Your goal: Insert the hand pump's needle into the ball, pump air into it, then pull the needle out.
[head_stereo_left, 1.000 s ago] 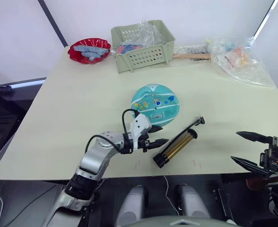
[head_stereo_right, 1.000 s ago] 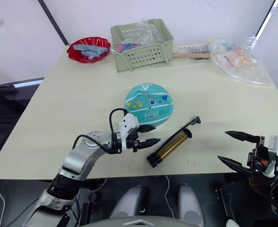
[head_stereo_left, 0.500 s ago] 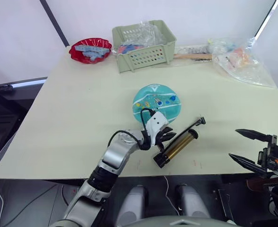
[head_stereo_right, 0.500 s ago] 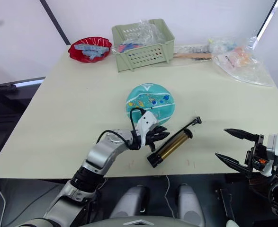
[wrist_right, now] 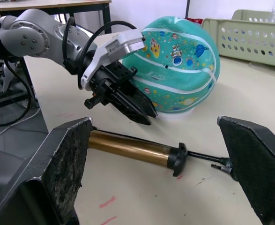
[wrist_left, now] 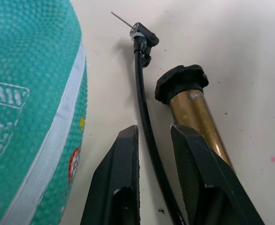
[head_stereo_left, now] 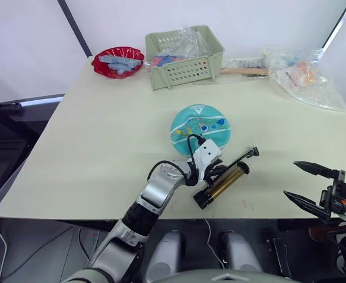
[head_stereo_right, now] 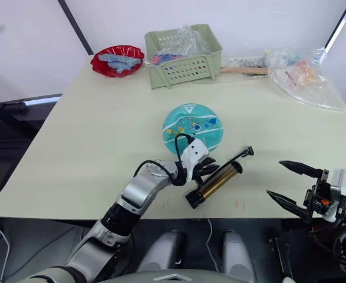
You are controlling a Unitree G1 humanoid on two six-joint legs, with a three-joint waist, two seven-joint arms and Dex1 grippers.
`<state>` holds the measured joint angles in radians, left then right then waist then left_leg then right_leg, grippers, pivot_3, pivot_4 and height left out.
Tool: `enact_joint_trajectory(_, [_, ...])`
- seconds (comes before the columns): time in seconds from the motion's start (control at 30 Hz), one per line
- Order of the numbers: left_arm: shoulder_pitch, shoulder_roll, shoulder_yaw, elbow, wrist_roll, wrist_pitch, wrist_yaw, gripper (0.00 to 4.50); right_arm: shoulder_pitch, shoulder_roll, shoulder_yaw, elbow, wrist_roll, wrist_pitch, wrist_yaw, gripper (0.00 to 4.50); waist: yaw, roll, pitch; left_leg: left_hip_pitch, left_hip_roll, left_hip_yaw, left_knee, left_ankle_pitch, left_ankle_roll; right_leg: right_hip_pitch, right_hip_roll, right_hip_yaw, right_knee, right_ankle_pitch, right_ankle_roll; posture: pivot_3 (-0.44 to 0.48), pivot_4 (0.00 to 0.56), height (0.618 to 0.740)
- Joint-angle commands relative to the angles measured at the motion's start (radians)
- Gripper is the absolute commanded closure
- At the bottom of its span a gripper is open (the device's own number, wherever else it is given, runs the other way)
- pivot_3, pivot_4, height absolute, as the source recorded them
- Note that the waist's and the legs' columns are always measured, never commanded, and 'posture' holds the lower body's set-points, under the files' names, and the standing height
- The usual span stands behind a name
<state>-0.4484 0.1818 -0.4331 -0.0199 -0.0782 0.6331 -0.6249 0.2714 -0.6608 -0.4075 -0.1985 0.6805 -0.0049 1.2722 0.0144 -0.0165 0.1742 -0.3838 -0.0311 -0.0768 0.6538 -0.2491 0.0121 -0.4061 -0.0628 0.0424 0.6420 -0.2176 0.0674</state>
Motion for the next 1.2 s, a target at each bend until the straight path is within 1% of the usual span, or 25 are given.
enact_joint_trajectory(0.03, [0.002, -0.022, -0.028, -0.016, 0.011, 0.028, 0.012, 3.31, 0.006, 0.005, -0.024, -0.042, 0.016, -0.011, -0.012, 0.0, 0.0, 0.0, 0.0, 0.0, 0.0, 0.0, 0.0, 0.0, 0.0, 0.0, 0.0, 0.0, 0.0, 0.0, 0.0, 0.0, 0.15, 0.74])
enact_joint_trajectory(0.2, [-0.001, -0.026, -0.055, -0.021, 0.052, 0.071, 0.048, 3.31, 0.012, 0.006, -0.02, -0.039, 0.014, -0.016, -0.013, 0.0, 0.0, 0.0, 0.0, 0.001, 0.0, 0.0, 0.0, 0.0, 0.0, 0.001, 0.0, 0.0, 0.0, 0.0, 0.0, 0.0, 0.15, 0.74])
enact_joint_trajectory(0.33, [-0.007, -0.016, -0.064, -0.051, 0.067, 0.054, 0.045, 3.31, 0.016, 0.007, -0.021, -0.027, 0.013, -0.022, -0.003, 0.0, 0.0, 0.0, 0.0, 0.001, 0.0, 0.0, 0.0, 0.0, 0.0, 0.001, 0.0, 0.0, 0.0, 0.0, 0.0, 0.0, 0.15, 0.74])
enact_joint_trajectory(0.53, [0.0, -0.001, -0.069, -0.096, 0.075, 0.052, 0.039, 3.31, 0.014, 0.01, -0.017, 0.002, 0.005, -0.037, 0.018, 0.0, -0.002, 0.0, 0.0, 0.001, 0.0, 0.0, 0.0, 0.0, 0.0, 0.001, 0.0, 0.0, 0.0, 0.0, 0.0, 0.0, 0.15, 0.74])
enact_joint_trajectory(1.0, [0.023, -0.002, -0.074, -0.11, 0.062, 0.106, 0.03, 3.31, 0.005, 0.017, -0.01, 0.046, -0.004, -0.067, 0.052, 0.0, -0.002, 0.0, 0.0, 0.001, 0.0, 0.0, 0.0, 0.0, 0.0, 0.001, 0.0, -0.001, 0.0, 0.0, 0.0, 0.0, 0.15, 0.74])
enact_joint_trajectory(1.2, [0.039, -0.01, -0.064, -0.094, 0.073, 0.129, 0.064, 3.31, 0.01, 0.02, -0.011, 0.043, -0.004, -0.067, 0.056, 0.0, -0.002, 0.0, 0.0, 0.001, 0.0, 0.0, 0.0, 0.0, 0.0, 0.001, 0.0, -0.001, 0.0, 0.0, 0.0, 0.0, 0.15, 0.74])
